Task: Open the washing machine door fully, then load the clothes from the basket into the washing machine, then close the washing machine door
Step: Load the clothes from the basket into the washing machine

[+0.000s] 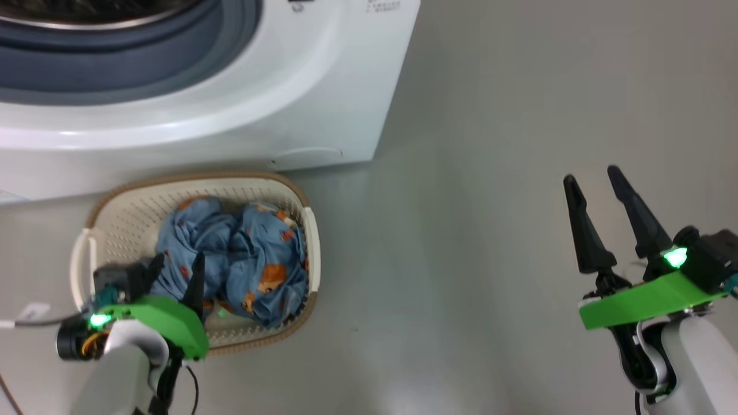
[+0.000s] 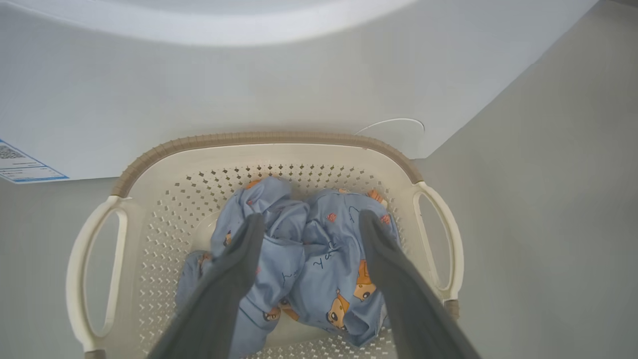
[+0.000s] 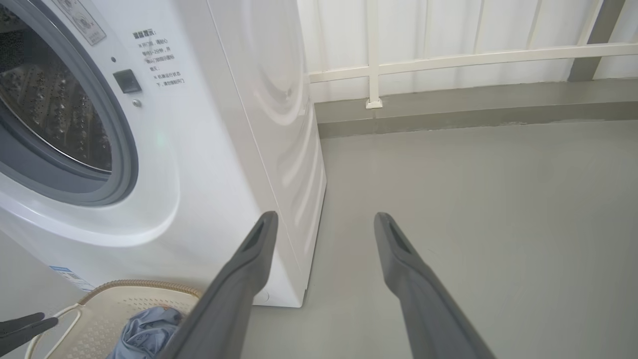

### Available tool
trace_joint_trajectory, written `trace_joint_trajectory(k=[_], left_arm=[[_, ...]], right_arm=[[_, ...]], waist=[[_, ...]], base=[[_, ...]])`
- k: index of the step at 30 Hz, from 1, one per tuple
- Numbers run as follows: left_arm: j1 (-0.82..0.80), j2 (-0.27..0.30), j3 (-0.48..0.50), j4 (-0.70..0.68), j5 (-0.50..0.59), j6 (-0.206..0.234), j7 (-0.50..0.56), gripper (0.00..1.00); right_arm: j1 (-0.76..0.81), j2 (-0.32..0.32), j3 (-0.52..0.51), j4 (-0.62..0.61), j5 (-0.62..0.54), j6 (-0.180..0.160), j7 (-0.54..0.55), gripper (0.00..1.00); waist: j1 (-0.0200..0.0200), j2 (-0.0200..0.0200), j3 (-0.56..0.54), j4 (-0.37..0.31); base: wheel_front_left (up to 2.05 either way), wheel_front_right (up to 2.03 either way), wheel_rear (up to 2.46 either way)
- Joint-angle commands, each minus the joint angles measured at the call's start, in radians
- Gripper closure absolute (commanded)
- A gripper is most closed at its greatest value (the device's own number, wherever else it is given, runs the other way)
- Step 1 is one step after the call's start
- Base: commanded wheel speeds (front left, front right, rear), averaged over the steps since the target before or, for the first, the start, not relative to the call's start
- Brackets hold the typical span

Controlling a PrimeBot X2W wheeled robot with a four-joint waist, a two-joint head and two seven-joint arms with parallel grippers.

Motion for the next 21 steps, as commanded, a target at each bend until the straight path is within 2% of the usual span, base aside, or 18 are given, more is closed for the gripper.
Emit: trace_joint_trajectory(k=[1, 7, 10, 21], left_arm=[[-0.036, 0.038, 0.015, 0.019, 0.007, 0.001, -0.001, 0.00], [-0.156, 0.061, 0.002, 0.142, 0.009, 0.004, 0.031, 0.00], [-0.201, 0.071, -0.008, 0.179, 0.016, 0.022, 0.057, 0.00], [-0.312, 0.106, -0.025, 0.224, 0.020, 0.078, 0.159, 0.00]], right_arm=[[-0.019, -0.008, 0.017, -0.028, 0.008, 0.004, -0.009, 0.00], [-0.061, -0.005, 0.017, -0.039, 0.012, 0.004, -0.009, 0.00], [-0.079, -0.004, 0.019, -0.044, 0.013, 0.004, -0.009, 0.00], [-0.126, 0.001, 0.032, -0.067, 0.013, 0.004, -0.009, 0.00]], waist=[[-0.0002, 0.0000, 0.080, -0.029], [-0.0002, 0.0000, 0.167, -0.038], [-0.0002, 0.0000, 0.203, -0.042], [-0.0002, 0.0000, 0.301, -0.055]], base=[[0.00, 0.00, 0.00], [0.00, 0.00, 0.00], [0.00, 0.00, 0.00], [0.00, 0.00, 0.00]])
